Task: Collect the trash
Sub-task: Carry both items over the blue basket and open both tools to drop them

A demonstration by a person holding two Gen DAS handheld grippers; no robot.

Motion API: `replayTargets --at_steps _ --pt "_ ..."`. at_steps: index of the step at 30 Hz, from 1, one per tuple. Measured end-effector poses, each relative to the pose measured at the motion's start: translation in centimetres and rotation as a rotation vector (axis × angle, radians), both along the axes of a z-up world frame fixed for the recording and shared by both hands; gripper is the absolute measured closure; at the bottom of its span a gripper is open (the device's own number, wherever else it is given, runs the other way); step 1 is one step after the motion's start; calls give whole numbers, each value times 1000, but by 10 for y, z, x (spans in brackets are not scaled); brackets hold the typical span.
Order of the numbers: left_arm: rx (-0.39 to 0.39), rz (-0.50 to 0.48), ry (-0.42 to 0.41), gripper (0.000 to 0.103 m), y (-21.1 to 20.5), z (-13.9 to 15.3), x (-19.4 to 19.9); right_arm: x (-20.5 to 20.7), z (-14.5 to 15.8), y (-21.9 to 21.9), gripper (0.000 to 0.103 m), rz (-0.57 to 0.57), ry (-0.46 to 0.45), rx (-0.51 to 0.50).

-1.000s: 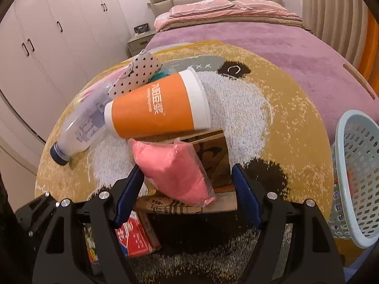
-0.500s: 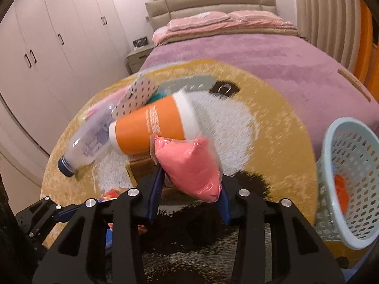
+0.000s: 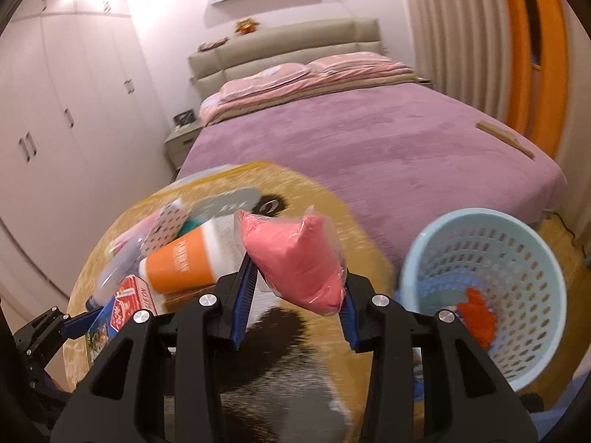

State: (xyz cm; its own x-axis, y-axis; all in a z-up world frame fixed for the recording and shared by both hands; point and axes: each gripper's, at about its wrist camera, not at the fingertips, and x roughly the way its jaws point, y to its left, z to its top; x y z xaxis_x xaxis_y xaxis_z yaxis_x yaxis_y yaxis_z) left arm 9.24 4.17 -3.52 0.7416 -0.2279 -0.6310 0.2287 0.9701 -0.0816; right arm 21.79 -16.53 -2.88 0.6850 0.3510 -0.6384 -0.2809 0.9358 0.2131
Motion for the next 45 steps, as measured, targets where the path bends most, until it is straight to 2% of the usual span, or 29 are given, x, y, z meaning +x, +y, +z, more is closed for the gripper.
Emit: replayTargets --at_steps 8,13,18,21,25,32,34,36,37,40,45 --pt "-100 -68 -8 37 -38 15 37 4 6 -63 66 -142 -2 17" --pt "-107 -111 1 37 -72 19 57 13 -2 -102 66 -227 32 34" --pt "-115 -163 9 37 -109 22 81 25 -19 -139 66 -327 106 38" --pt "-119 -190 21 37 -131 19 97 37 -37 -162 66 -388 181 38" --pt "-125 -219 60 36 -159 9 118 43 -59 -182 65 -425 244 51" --pt "-141 -233 117 36 -192 -11 146 51 -81 -200 64 -454 295 48" --pt "-142 -231 126 35 -197 -16 153 54 -86 -203 61 -456 311 50" --pt "-158 -225 129 28 -197 -19 158 56 -91 -207 39 -460 327 59" --pt "-168 -218 131 23 -196 -21 161 55 -92 -208 36 -465 325 65" --pt "-199 -219 141 22 -191 -23 162 55 -93 -210 35 -469 320 60" --pt "-202 -207 127 22 -180 -22 155 50 -88 -214 35 -487 310 86"
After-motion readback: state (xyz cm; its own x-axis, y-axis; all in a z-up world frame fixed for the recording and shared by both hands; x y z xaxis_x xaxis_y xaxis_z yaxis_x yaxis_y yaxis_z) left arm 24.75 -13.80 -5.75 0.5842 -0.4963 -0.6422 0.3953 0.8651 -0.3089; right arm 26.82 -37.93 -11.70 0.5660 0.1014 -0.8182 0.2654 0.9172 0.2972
